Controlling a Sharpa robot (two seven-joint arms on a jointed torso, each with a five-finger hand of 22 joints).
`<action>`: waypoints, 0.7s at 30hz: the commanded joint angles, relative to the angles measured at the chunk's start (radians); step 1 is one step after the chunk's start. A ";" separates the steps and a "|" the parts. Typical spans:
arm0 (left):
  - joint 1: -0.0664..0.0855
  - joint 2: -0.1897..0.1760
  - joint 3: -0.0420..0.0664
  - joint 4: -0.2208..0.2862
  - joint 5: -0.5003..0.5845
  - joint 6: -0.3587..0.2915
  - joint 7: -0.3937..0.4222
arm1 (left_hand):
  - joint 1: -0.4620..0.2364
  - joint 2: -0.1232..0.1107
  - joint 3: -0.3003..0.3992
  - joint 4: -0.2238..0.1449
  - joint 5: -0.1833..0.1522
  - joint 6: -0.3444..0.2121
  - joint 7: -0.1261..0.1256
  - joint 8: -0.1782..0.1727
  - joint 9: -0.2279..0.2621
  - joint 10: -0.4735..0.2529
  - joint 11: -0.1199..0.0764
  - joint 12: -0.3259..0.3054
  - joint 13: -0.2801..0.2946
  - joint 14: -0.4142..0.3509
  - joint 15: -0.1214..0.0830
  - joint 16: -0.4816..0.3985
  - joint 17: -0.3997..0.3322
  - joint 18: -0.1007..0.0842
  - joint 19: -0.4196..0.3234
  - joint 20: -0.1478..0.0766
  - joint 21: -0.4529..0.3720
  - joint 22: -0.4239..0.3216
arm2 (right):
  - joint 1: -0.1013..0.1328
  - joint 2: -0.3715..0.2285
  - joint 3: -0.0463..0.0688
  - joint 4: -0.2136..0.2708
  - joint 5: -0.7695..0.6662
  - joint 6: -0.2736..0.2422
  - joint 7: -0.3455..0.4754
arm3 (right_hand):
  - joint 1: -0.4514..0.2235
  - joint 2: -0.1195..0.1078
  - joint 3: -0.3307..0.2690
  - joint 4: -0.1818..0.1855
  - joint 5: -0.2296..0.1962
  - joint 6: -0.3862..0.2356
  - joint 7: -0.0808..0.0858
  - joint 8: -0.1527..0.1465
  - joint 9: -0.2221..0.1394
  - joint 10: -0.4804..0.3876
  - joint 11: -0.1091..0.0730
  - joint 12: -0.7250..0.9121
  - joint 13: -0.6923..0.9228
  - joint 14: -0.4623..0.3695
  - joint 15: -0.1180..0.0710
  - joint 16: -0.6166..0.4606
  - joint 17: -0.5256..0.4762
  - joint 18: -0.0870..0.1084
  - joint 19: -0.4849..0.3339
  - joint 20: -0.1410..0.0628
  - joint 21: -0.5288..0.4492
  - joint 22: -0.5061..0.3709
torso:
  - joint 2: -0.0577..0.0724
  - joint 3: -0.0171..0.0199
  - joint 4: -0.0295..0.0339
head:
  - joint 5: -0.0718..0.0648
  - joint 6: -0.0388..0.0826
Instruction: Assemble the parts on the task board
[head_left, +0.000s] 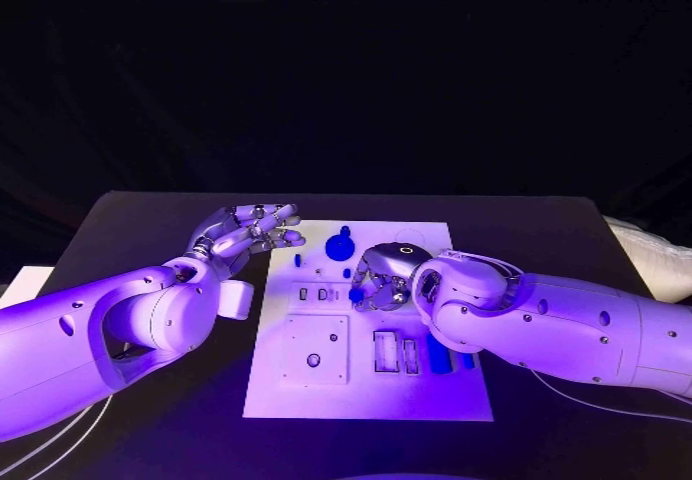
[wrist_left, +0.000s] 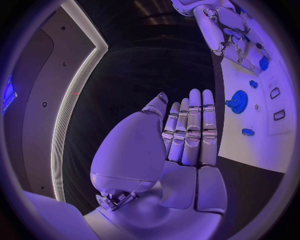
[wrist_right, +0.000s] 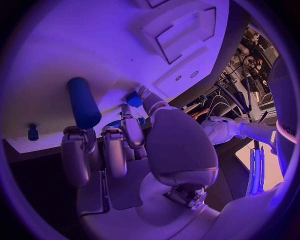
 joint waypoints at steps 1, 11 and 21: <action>0.000 0.000 0.000 0.001 0.000 0.021 0.003 | 0.010 0.002 0.001 -0.003 -0.005 0.006 0.000 -0.004 0.000 0.005 0.003 -0.006 -0.001 -0.001 -0.003 -0.006 0.001 0.003 0.003 0.002 -0.005 -0.002 | -0.006 -0.001 -0.003 0.008 -0.027 0.039 -0.007 | 0.010 0.002 -0.008 0.000 0.006 0.007 0.000 0.006 0.002 0.005 0.000 0.005 0.024 0.092 0.004 0.003 0.211 0.007 0.030 0.003 -0.003 0.099 | 0.000 0.0003 0.0001 | 0.001 -0.001; 0.000 0.000 0.000 0.001 0.000 0.022 0.002 | 0.011 0.001 0.002 -0.004 -0.005 0.006 0.000 -0.005 0.000 0.005 0.003 -0.006 -0.001 -0.001 -0.003 -0.008 0.003 0.003 0.003 0.002 -0.005 -0.002 | -0.009 -0.005 -0.003 0.011 -0.047 0.034 -0.012 | 0.027 0.012 -0.007 0.002 0.009 0.032 -0.006 0.018 0.005 0.009 -0.006 0.014 0.028 0.093 0.000 0.003 0.212 0.006 0.031 -0.001 -0.002 0.101 | 0.000 0.0002 0.0001 | 0.000 -0.004; 0.000 0.000 0.000 0.000 0.000 0.023 0.001 | 0.011 0.001 0.002 -0.004 -0.005 0.006 0.000 -0.005 0.000 0.005 0.003 -0.006 -0.001 -0.001 -0.003 -0.008 0.003 0.003 0.003 0.002 -0.005 -0.002 | -0.014 0.004 -0.004 0.000 -0.088 0.014 -0.016 | 0.052 0.033 0.008 -0.003 -0.003 0.059 -0.015 0.031 0.007 0.016 -0.014 0.025 0.034 0.094 -0.007 0.005 0.216 0.005 0.034 -0.007 0.001 0.107 | 0.000 -0.0001 0.0007 | -0.003 -0.006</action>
